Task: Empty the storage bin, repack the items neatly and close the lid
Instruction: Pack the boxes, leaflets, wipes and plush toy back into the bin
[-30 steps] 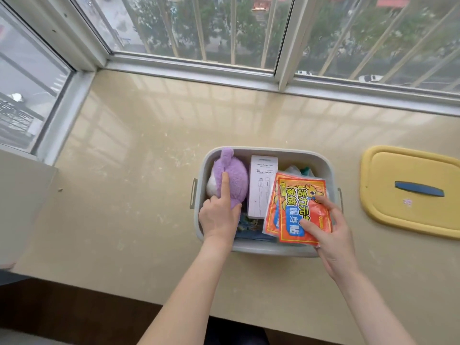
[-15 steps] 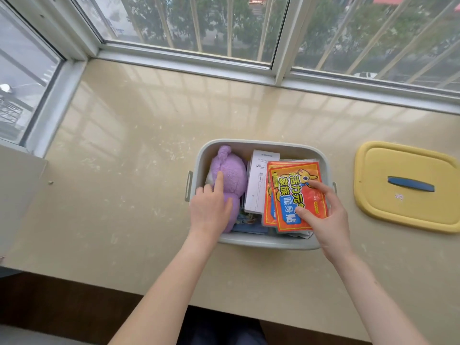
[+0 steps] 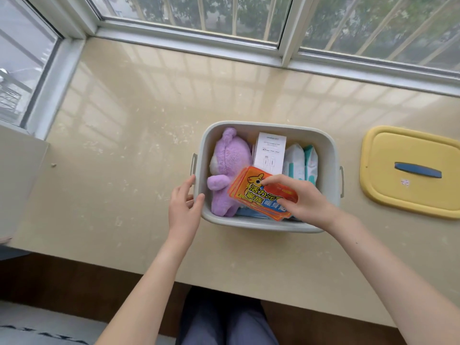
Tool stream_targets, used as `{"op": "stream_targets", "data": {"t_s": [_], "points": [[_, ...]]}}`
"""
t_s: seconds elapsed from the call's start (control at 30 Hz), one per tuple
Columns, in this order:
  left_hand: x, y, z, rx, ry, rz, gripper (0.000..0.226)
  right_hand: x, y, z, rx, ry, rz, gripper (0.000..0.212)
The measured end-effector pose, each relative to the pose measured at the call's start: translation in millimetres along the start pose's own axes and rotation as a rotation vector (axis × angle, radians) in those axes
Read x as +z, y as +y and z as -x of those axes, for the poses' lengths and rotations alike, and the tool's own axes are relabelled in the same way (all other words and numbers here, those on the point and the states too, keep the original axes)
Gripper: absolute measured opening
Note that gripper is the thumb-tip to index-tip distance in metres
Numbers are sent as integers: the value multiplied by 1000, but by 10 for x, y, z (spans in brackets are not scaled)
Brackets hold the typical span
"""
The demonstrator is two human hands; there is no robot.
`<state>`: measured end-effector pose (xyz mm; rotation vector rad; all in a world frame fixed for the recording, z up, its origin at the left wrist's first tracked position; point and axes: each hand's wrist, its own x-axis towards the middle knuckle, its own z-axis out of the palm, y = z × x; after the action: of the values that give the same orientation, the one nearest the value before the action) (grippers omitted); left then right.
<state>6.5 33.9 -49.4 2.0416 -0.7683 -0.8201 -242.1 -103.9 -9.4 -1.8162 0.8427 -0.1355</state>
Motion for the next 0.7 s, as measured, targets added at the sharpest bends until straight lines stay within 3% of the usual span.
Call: {"op": "stream_targets", "data": {"t_s": [0.33,0.57,0.7], "points": [[-24,-9,-168,21,-25,19,46,-55,76,-44,-52,-90,127,67],[-28,-73,-114,107,-9,-141,49,9,157,-33,-60,-205,272,65],[-2,-79,-91,109,11,-161,48,138,221,-79,-15,-213,199,63]]}}
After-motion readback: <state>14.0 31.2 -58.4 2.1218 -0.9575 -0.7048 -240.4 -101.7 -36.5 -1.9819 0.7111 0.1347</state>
